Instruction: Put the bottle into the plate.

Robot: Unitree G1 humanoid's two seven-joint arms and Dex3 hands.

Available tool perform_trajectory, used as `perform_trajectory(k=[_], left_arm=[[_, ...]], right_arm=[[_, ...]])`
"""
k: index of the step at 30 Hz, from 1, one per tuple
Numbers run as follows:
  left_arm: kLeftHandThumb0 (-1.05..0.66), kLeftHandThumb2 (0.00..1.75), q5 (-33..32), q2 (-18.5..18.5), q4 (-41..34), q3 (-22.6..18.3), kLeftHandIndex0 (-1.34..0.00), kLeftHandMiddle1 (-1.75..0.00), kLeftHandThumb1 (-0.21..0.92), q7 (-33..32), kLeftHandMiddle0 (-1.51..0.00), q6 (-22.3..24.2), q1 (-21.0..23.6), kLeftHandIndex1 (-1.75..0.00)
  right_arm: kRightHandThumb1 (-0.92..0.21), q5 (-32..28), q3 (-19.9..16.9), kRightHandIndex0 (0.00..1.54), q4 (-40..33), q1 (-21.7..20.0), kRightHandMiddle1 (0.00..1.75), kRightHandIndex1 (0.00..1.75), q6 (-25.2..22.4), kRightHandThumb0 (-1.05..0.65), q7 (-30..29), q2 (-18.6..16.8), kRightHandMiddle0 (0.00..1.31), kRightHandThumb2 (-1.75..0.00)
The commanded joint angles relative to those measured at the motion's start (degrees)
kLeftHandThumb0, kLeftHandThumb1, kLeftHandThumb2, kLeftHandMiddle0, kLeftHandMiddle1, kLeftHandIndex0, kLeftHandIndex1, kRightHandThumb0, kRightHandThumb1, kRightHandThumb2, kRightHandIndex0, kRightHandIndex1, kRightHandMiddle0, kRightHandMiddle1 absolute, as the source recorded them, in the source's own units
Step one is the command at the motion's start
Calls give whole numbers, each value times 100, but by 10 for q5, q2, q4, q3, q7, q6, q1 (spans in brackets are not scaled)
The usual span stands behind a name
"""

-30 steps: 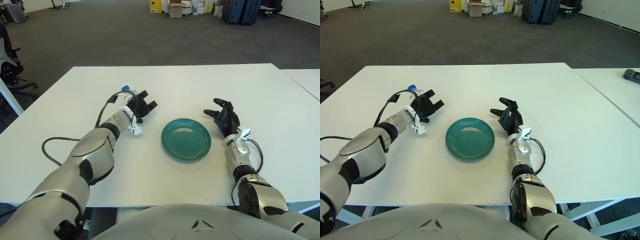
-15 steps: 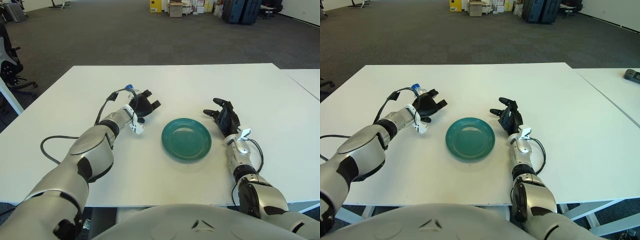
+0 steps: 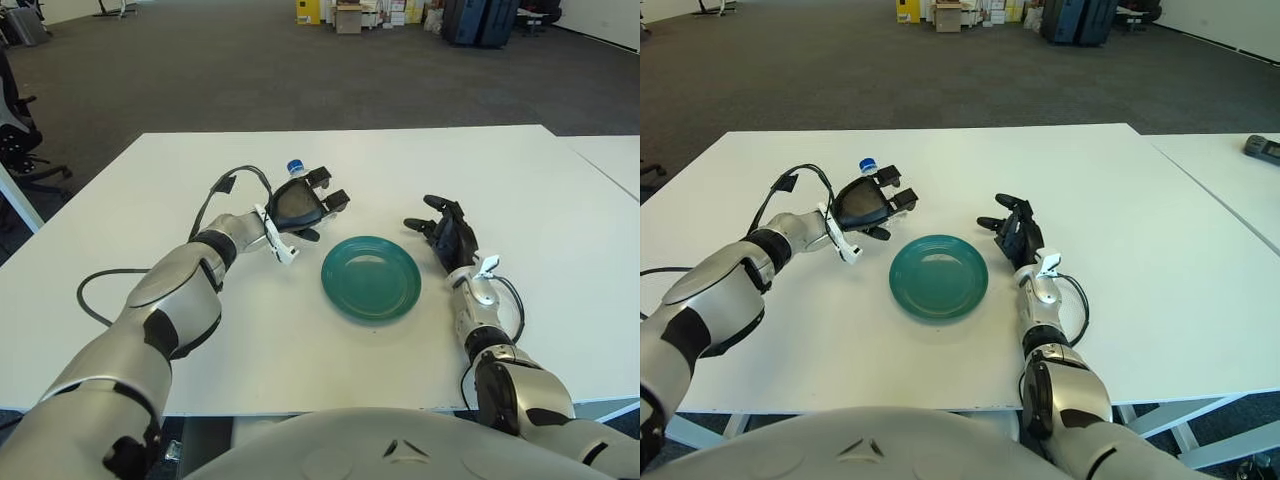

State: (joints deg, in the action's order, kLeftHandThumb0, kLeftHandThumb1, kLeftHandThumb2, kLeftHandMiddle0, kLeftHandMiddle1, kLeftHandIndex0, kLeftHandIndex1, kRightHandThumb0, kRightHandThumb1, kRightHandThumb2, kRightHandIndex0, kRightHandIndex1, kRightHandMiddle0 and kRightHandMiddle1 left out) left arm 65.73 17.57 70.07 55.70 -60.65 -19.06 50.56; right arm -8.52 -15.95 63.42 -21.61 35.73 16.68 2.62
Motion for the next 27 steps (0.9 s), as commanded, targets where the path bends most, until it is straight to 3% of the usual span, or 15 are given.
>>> perform_trajectory(k=[1,6,16,24,27], left_arm=[[-44,119,-11,11,-11,-19,-53,-175,41,-43,-114,-7,16,-175],[-43,119,-23,21,-44,-44,-53,-175,42,-68,-114,-28,15,-175],[-44,122,-82,52,-98,-133,-54,-175,39,-66,-115,-63,3,-175],[-45,127,-126,53,-191,-190,-58,-175,35,-34,-115,-72,-46,-175],[-45,127,-149,43,-227,-206,-58,-175,35,-13,-116,-97,-68,-175]], right_arm=[[-92,-7,-2,58,32,26,111,83,-25,-90,-3,-7,5,-110],[-92,-4,-1,58,35,24,111,83,-24,-90,-7,-7,4,-110],[-92,-2,1,58,41,20,111,82,-29,-90,-10,-6,3,-111],[-92,-2,0,58,46,17,110,81,-34,-91,-10,-5,2,-110],[-92,-2,1,58,47,16,110,81,-36,-91,-12,-5,2,-110]])
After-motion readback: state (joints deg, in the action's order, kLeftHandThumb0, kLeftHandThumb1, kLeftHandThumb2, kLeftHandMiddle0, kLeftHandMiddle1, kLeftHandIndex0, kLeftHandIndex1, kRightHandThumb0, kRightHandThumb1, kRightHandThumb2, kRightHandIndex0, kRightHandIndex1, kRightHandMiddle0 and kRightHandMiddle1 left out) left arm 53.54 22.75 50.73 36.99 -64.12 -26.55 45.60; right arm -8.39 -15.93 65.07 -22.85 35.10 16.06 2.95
